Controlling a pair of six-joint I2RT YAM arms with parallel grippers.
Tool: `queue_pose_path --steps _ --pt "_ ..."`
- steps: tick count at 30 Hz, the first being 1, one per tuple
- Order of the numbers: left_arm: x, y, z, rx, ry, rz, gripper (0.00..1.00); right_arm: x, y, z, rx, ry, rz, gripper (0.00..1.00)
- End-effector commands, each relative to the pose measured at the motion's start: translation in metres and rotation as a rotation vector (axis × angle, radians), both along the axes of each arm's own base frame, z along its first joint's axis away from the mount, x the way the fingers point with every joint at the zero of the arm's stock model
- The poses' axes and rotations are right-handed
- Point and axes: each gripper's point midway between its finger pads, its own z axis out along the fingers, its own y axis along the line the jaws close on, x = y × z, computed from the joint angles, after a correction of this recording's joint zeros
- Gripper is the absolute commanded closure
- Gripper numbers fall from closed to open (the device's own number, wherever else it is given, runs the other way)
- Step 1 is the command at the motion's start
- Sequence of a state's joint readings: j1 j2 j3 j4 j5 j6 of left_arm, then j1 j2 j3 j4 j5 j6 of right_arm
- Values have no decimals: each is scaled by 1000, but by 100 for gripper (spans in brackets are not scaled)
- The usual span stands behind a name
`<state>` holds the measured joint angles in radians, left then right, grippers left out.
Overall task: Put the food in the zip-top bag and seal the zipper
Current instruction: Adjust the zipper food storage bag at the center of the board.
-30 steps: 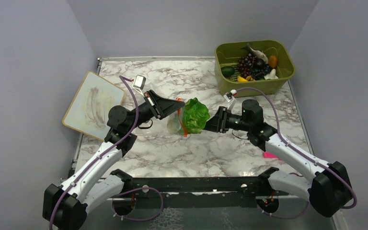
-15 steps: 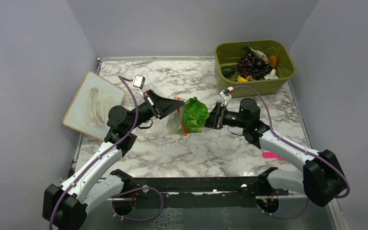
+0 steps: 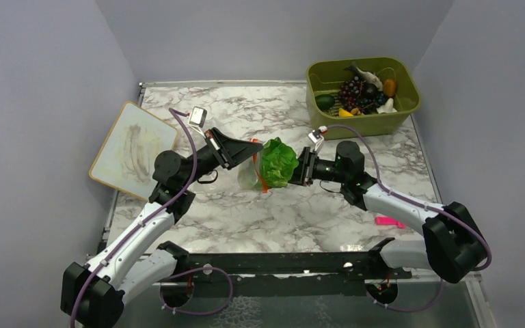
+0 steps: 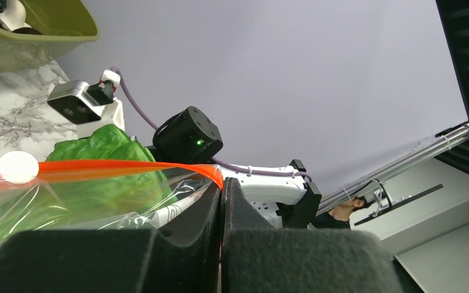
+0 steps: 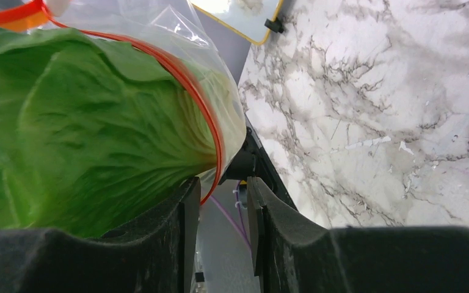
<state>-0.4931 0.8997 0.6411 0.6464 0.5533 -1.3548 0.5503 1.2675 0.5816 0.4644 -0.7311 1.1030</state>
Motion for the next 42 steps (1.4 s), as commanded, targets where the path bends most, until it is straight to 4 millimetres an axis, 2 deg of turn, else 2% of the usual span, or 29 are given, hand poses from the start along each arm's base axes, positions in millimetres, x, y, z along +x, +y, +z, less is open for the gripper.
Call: queue_pose_path --steps 1,11,14,19,24,30,37,40,42 --pt "-2 4 24 -44 -71 23 100 -1 11 2 9 -7 10 66" --pt "-1 4 20 -41 -62 28 100 6 21 3 30 -14 -9 71" --pt "-1 4 17 -37 -62 30 100 7 22 3 40 -18 -12 79" --pt "0 4 7 -15 -61 33 100 11 18 13 16 -98 -41 98" --pt "13 0 -29 134 -19 76 100 17 0 41 -63 -239 -135 99" --pt "36 10 -66 374 26 198 100 23 -25 80 -168 -406 -242 99" --pt "47 20 -95 585 59 236 100 28 -38 107 -236 -504 -284 99" --pt "49 21 -109 659 66 222 100 31 -37 101 -257 -500 -284 99" --pt "54 31 -120 727 80 262 100 38 -36 81 -306 -492 -278 99"
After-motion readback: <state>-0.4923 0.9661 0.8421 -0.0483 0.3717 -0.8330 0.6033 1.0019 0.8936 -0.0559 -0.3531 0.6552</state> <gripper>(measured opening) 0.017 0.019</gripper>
